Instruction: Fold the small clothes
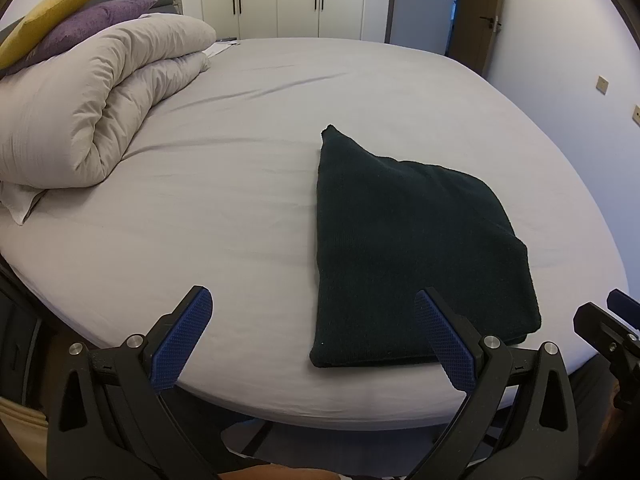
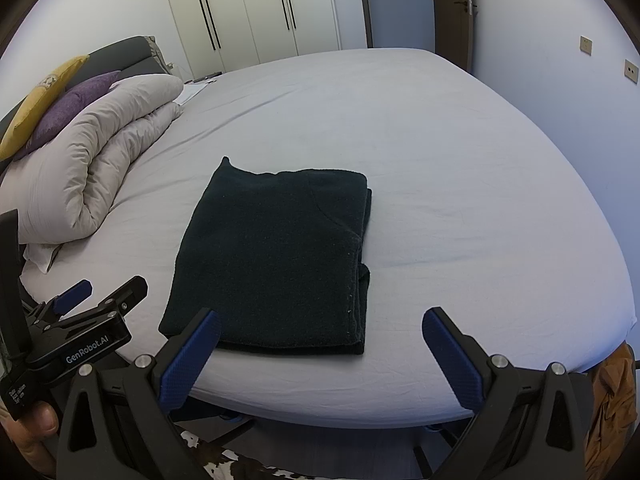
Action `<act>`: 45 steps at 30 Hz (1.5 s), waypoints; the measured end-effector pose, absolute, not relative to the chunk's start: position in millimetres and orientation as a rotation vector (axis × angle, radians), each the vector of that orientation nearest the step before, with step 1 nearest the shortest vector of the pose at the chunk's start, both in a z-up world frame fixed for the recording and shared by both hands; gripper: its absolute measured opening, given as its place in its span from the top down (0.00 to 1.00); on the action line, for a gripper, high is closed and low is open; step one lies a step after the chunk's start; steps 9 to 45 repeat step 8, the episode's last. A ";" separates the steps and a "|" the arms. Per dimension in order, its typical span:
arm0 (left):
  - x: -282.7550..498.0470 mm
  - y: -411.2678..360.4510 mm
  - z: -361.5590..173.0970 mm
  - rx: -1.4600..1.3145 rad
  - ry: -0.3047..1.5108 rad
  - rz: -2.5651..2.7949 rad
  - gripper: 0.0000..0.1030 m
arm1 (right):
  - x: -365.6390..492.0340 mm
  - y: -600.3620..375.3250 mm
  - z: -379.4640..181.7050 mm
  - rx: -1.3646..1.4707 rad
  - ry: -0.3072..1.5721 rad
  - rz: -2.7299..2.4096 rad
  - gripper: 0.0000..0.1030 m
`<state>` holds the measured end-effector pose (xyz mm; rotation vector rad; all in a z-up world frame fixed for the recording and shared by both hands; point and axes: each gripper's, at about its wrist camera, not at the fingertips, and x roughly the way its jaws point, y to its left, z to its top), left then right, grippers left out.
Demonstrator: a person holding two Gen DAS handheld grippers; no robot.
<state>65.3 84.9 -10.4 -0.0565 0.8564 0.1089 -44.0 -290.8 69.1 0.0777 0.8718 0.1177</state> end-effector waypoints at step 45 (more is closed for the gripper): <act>66.8 87.1 -11.9 -0.057 0.859 0.116 0.00 | -43.4 -290.9 69.3 0.078 0.872 0.118 0.00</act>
